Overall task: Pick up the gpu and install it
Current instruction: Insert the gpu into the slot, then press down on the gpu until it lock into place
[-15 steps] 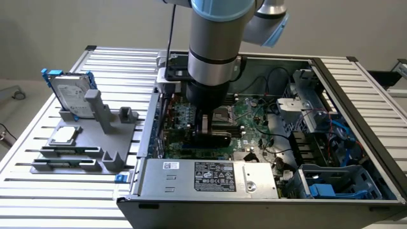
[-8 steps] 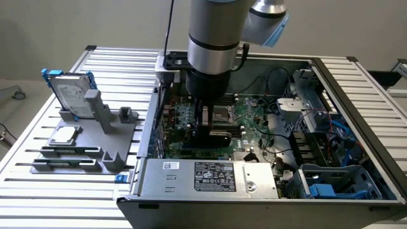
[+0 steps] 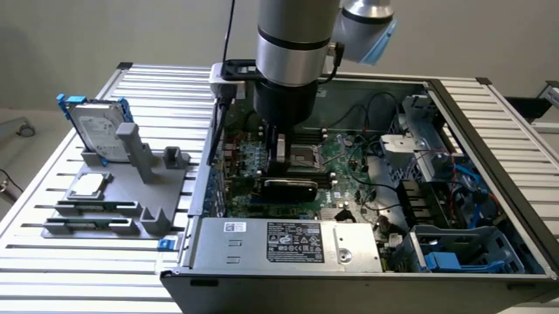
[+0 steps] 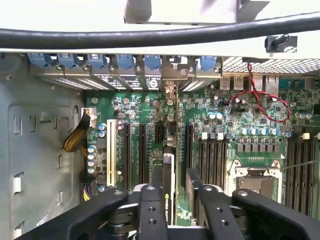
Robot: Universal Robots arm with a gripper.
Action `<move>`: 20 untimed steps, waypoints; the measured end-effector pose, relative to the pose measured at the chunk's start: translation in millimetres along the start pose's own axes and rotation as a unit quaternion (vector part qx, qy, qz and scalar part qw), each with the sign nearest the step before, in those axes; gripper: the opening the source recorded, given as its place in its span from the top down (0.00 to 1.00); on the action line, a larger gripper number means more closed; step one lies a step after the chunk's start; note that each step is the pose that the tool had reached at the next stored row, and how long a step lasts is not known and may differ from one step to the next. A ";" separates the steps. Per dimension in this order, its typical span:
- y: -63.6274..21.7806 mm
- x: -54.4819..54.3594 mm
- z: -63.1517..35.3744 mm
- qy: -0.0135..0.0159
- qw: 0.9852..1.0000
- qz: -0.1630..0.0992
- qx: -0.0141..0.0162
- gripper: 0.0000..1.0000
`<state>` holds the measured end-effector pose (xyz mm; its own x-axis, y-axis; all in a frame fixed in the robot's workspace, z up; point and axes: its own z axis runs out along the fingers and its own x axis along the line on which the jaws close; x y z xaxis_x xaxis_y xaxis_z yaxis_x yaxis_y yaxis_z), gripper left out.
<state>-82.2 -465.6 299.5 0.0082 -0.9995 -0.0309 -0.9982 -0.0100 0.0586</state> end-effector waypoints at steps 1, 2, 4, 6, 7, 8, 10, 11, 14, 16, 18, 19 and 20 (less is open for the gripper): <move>0.0 0.0 0.0 0.000 1.000 0.000 0.000 0.74; 0.0 0.0 0.0 0.000 1.000 0.000 0.000 0.80; 0.1 0.0 -0.1 0.000 1.000 0.000 0.000 0.86; 0.1 0.0 -0.1 0.000 1.000 0.000 0.000 0.89; 0.1 0.0 -0.1 0.000 1.000 0.000 0.000 0.89; 0.1 0.0 -0.1 0.000 1.000 0.000 0.000 0.89; 0.0 0.0 -0.1 0.000 1.000 0.000 0.000 0.89; 0.1 0.0 -0.1 0.000 1.000 0.000 0.000 0.89; 0.1 0.0 -0.1 0.000 1.000 0.000 0.000 0.89; 0.1 0.0 -0.1 0.000 1.000 0.000 0.000 0.89; 0.1 -0.1 1.1 -0.001 1.000 0.000 0.000 0.89; 0.8 -0.1 2.5 -0.002 1.000 0.000 0.001 0.89; 2.0 -0.3 4.4 -0.002 1.000 0.000 0.001 0.89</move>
<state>-84.4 -465.3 295.2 0.0082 -0.9994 -0.0345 -0.9984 -0.0101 0.0563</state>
